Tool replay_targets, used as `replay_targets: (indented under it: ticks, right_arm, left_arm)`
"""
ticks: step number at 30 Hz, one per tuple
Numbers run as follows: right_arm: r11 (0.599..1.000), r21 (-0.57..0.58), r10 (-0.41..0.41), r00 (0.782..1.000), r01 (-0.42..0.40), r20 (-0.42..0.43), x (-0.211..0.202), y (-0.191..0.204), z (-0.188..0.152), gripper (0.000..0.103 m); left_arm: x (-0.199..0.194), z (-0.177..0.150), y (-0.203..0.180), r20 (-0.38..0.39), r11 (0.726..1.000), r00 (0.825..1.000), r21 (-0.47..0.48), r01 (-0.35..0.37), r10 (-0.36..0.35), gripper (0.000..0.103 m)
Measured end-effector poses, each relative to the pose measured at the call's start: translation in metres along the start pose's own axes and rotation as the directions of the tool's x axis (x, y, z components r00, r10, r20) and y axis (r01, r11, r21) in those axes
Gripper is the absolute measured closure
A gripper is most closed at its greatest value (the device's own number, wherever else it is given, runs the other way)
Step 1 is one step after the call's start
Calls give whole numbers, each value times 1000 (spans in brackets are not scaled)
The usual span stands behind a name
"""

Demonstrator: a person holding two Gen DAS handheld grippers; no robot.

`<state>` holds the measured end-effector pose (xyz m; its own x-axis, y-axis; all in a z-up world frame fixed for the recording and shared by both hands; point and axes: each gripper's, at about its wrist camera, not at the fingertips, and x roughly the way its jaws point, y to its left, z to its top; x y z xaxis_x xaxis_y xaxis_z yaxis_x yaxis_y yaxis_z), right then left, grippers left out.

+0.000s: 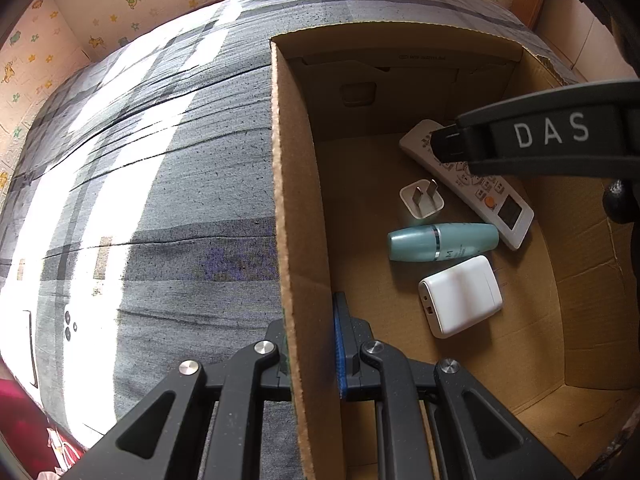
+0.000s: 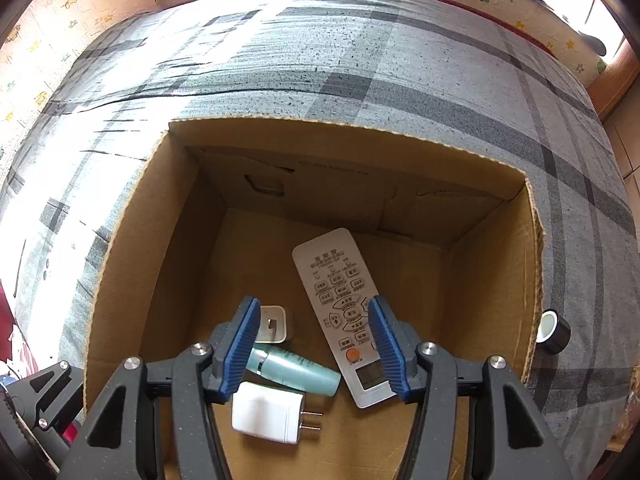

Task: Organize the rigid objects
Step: 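Open the right gripper to release the remote in the box, then withdraw the right gripper from the box toward the blue key fob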

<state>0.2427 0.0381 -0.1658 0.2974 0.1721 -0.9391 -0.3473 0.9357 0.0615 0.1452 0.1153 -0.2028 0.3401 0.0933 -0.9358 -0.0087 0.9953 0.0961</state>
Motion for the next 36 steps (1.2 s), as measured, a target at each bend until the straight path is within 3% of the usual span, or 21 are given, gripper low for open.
replay_targets:
  ticks: [6, 11, 24, 36]
  right_arm:
    - [1000, 6, 9, 999, -10, 44, -29, 1, 2, 43]
    - [999, 32, 6, 998, -8, 70, -52, -8, -1, 35]
    - [993, 119, -33, 989, 16, 143, -105, -61, -19, 4]
    - [970, 215, -150, 978, 116, 147, -127, -130, -48, 1]
  left_arm:
    - [0, 0, -1, 0, 1000, 1000, 1, -3, 3, 90]
    - [0, 0, 0, 0, 1000, 1000, 3, -5, 5, 90]
    - [-1, 1, -3, 1, 1000, 1000, 5, -12, 12, 90]
    - [-1, 1, -3, 1, 1000, 1000, 7, -14, 14, 90]
